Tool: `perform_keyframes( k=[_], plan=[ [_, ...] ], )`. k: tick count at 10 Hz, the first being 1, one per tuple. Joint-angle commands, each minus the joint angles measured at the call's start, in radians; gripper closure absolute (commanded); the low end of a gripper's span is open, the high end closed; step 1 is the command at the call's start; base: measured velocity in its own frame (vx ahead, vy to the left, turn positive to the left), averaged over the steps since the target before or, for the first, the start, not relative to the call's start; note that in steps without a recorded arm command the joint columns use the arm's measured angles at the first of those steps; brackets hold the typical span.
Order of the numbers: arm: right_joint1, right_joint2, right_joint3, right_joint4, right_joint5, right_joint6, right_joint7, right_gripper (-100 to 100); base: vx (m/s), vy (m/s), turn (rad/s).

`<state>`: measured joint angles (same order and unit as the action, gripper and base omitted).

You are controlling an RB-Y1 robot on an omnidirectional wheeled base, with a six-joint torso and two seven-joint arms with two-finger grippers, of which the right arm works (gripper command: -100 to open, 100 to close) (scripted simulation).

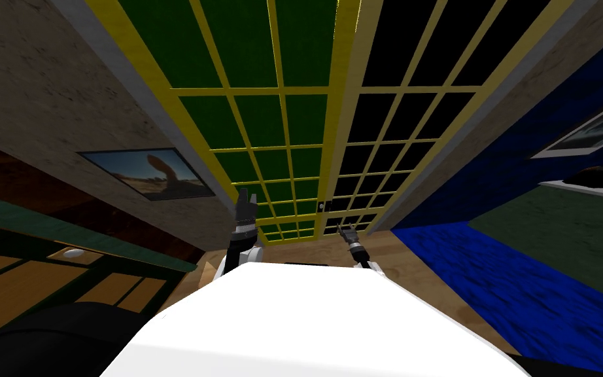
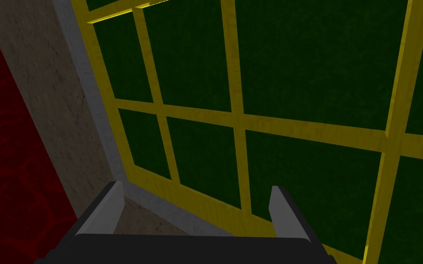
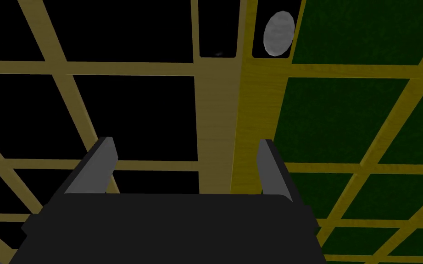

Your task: Pull the door open

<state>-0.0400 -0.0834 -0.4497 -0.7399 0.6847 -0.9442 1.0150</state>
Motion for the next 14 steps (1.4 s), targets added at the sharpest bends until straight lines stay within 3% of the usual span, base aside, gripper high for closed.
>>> perform_keyframes(
  k=[1,4,5,13,14],
  plan=[
    [-0.016,0.000,-0.008,0.033,0.011,-0.010,0.020,-100,0.130,0.037,0.006],
    [-0.038,0.006,-0.020,0.079,0.035,-0.028,0.052,-100,0.134,0.026,0.013],
    [-0.035,0.005,-0.018,0.073,0.031,-0.023,0.046,-100,0.065,0.012,0.004],
    [0.047,-0.030,-0.104,0.105,-0.006,0.003,0.087,-100,-0.152,-0.048,-0.006],
    [0.047,-0.030,-0.104,0.105,-0.006,0.003,0.087,-100,-0.119,-0.044,0.003]
  ],
)
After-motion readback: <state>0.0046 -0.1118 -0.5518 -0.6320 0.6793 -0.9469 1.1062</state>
